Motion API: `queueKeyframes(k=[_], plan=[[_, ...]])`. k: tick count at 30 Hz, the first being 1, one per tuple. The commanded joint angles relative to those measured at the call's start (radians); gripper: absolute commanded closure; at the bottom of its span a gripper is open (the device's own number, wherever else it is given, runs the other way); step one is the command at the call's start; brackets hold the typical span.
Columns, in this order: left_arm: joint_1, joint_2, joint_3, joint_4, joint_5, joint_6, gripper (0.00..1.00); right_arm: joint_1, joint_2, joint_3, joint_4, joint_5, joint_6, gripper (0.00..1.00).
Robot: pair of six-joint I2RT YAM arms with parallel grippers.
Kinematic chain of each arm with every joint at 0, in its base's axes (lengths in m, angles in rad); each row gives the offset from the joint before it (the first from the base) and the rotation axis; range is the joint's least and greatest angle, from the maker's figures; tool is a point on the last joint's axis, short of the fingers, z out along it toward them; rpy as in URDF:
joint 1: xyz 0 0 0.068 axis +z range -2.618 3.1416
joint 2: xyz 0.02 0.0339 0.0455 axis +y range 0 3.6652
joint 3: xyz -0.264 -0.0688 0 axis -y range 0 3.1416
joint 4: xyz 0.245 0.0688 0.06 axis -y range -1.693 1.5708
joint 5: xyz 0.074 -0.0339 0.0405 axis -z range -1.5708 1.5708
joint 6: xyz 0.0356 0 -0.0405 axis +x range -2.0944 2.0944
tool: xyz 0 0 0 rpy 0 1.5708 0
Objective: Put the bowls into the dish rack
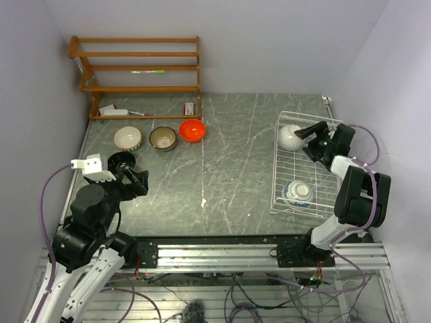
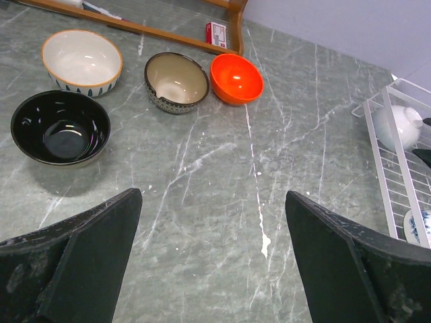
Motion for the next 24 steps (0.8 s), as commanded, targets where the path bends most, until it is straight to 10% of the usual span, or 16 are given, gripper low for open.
queueKeyframes(k=[1,24], plan=[[-0.006,-0.007,0.017,0.008,-0.020,-0.005,0.01,0.014,-0.061,0.051,-0.225,0.190,-0.147,0.09],[-0.006,0.007,0.016,0.017,0.001,0.006,0.01,0.305,0.048,0.503,-0.560,0.672,-0.434,0.10]])
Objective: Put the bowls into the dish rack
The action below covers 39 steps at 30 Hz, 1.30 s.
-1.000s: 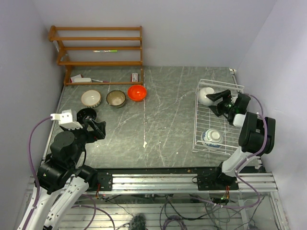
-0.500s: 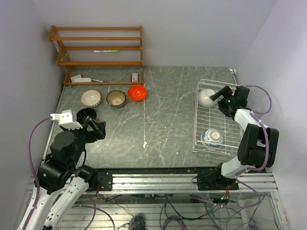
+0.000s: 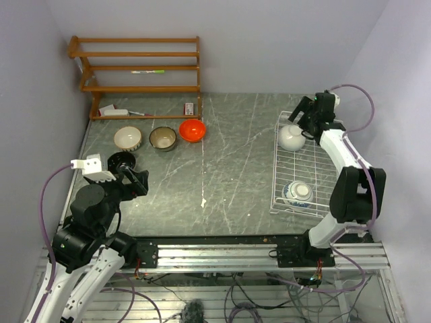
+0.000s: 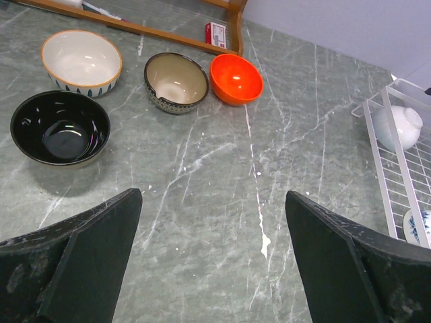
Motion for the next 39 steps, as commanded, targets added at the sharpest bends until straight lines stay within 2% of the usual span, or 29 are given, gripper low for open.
queueKeyframes(k=[1,7,16,21,26,30,34,39], plan=[[-0.005,0.011,0.017,0.017,0.002,0.007,0.01,0.062,0.090,0.107,-0.094,0.123,-0.077,0.10],[-0.006,0.026,0.016,0.018,0.007,0.009,0.01,0.088,0.184,0.187,-0.137,0.167,-0.104,0.11],[-0.006,0.053,0.016,0.022,0.014,0.015,0.01,0.097,0.246,0.218,-0.183,0.277,-0.131,0.11],[-0.006,0.058,0.017,0.023,0.009,0.014,0.01,0.096,0.248,0.185,-0.263,0.353,-0.061,0.11],[-0.006,0.062,0.015,0.027,0.022,0.019,0.01,0.075,0.161,0.065,-0.310,0.408,0.024,0.10],[-0.006,0.062,0.015,0.028,0.033,0.021,0.01,0.005,0.037,-0.087,-0.297,0.337,0.064,0.10],[-0.006,0.049,0.012,0.033,0.040,0.023,0.01,-0.052,-0.088,-0.187,-0.347,0.381,0.104,0.10],[-0.006,0.055,0.012,0.038,0.059,0.029,0.01,-0.055,-0.268,-0.276,-0.385,0.417,0.111,0.10]])
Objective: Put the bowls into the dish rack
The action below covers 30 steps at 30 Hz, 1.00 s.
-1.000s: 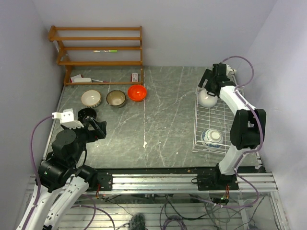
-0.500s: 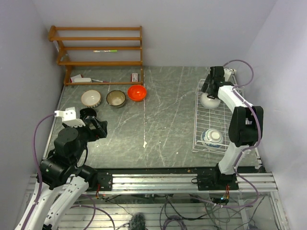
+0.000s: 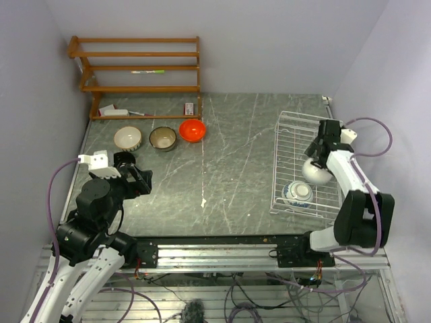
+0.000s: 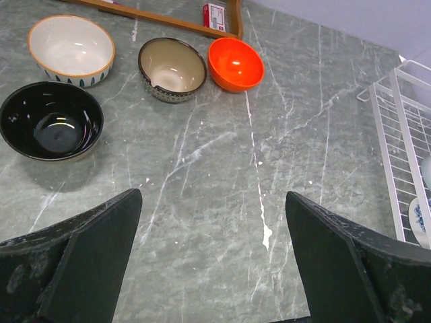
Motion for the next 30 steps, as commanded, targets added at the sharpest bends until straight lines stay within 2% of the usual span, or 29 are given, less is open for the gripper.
queueKeyframes(k=[1,7,17,22,27,30], plan=[[-0.006,0.003,0.012,0.037,0.034,0.018,0.01,0.008,-0.145,-0.064,-0.065,0.022,0.013,0.10],[-0.005,-0.003,0.012,0.036,0.027,0.018,0.01,0.014,-0.246,-0.069,0.024,-0.170,-0.043,0.09],[-0.005,0.012,0.014,0.026,0.010,0.010,0.01,0.014,-0.059,-0.043,0.263,-0.429,-0.099,0.09],[-0.006,0.003,0.012,0.028,0.001,0.007,0.01,0.014,-0.030,-0.057,0.324,-0.431,-0.090,0.10],[-0.006,0.020,0.014,0.025,0.002,0.009,0.01,0.017,-0.083,-0.066,0.268,-0.287,-0.034,0.10],[-0.006,0.021,0.013,0.026,0.002,0.008,0.01,0.017,-0.113,-0.062,0.174,-0.203,0.013,0.10]])
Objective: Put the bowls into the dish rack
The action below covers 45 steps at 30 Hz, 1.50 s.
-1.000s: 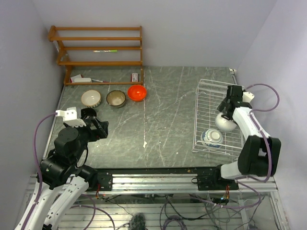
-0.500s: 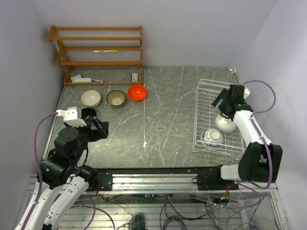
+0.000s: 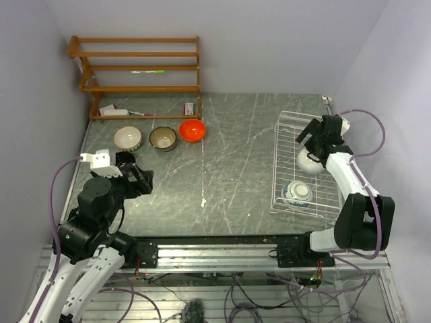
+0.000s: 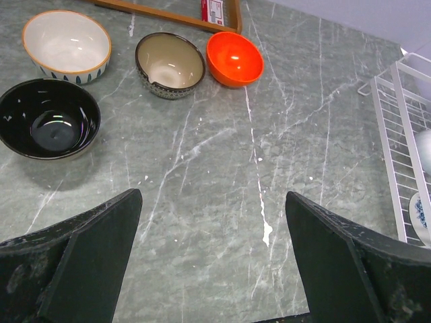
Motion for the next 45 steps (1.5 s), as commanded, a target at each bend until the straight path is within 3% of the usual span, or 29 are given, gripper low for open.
queueKeyframes(k=[1,14,21,25,34,40,45], plan=[[-0.006,0.007,0.014,0.026,-0.013,0.003,0.01,0.003,-0.065,-0.016,-0.121,0.142,0.072,0.10],[-0.006,0.009,0.014,0.029,0.002,0.008,0.01,0.003,-0.237,-0.162,-0.253,0.301,0.110,0.09],[-0.006,-0.007,0.012,0.031,-0.006,0.006,0.01,0.005,-0.329,-0.077,-0.220,0.119,0.038,0.10],[-0.006,0.004,0.013,0.029,-0.004,0.006,0.01,0.015,-0.260,-0.032,-0.176,0.067,0.024,0.10],[-0.006,0.001,0.014,0.025,-0.016,0.001,0.01,0.013,-0.005,0.085,-0.079,0.139,0.035,0.09],[-0.006,0.009,0.015,0.025,-0.015,0.002,0.01,0.012,0.074,0.073,0.031,0.197,0.032,0.09],[-0.006,0.011,0.014,0.028,-0.012,0.004,0.01,0.011,0.119,0.065,-0.009,0.246,0.065,0.09]])
